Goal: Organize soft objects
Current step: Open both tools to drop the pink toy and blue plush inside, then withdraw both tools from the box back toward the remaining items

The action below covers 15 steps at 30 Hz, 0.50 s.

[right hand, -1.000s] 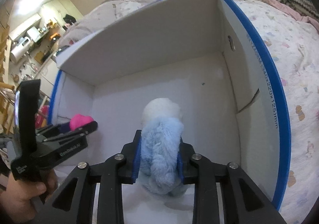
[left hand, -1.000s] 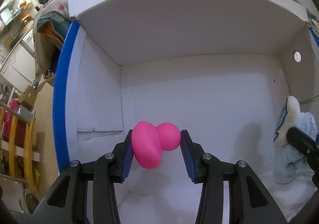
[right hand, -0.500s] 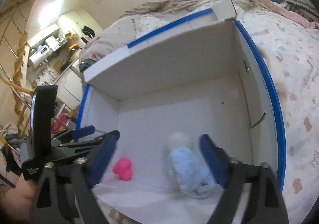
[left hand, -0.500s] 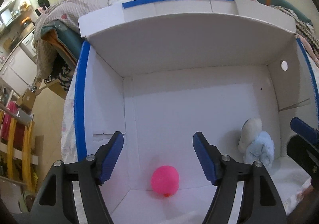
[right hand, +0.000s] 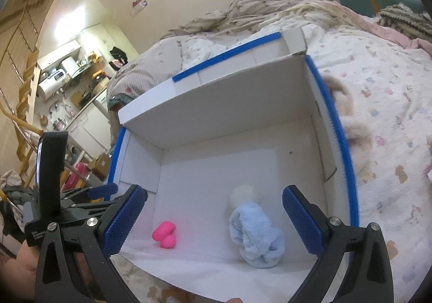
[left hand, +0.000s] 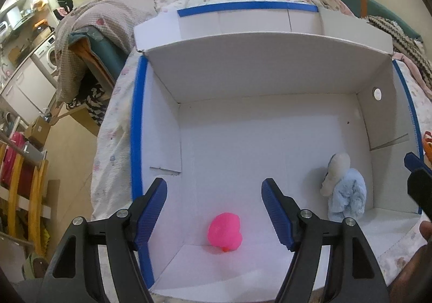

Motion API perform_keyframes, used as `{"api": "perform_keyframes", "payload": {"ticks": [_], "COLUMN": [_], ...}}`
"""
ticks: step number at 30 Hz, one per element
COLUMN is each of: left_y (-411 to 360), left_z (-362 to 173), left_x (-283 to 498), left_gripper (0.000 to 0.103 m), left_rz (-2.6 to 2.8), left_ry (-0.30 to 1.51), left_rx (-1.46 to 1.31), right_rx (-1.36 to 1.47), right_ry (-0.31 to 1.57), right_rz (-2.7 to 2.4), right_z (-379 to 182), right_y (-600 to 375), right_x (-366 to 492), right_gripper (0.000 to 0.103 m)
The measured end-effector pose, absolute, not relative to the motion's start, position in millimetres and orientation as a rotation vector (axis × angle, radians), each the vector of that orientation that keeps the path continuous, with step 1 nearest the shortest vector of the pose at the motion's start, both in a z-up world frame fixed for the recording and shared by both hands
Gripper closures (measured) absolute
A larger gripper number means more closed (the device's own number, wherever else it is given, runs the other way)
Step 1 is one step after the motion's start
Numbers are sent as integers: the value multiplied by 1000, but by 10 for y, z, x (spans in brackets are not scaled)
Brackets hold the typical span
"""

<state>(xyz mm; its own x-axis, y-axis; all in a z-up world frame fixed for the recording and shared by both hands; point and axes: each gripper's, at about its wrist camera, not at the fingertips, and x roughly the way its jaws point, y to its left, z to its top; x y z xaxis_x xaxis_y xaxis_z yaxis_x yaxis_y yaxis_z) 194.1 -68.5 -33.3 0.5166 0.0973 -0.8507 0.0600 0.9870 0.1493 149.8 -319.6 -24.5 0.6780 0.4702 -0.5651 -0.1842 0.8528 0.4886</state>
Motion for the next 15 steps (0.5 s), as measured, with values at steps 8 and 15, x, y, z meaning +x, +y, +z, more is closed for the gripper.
{"api": "perform_keyframes", "payload": {"ticks": [8,15], "left_y": [-523,-290], "left_z": [-206,-75], "left_x": [1765,1555], "left_gripper": [33,33], "left_rz": [40,46], "left_ry": [1009,984], "left_rx": [130,75], "right_rx": [422,512], "right_ry": [719,674], "right_rz": [356,318], "right_z": [-159,-72], "right_y": [-3308,-3625], "right_x": [1355,1214], "right_gripper": [0,0]}}
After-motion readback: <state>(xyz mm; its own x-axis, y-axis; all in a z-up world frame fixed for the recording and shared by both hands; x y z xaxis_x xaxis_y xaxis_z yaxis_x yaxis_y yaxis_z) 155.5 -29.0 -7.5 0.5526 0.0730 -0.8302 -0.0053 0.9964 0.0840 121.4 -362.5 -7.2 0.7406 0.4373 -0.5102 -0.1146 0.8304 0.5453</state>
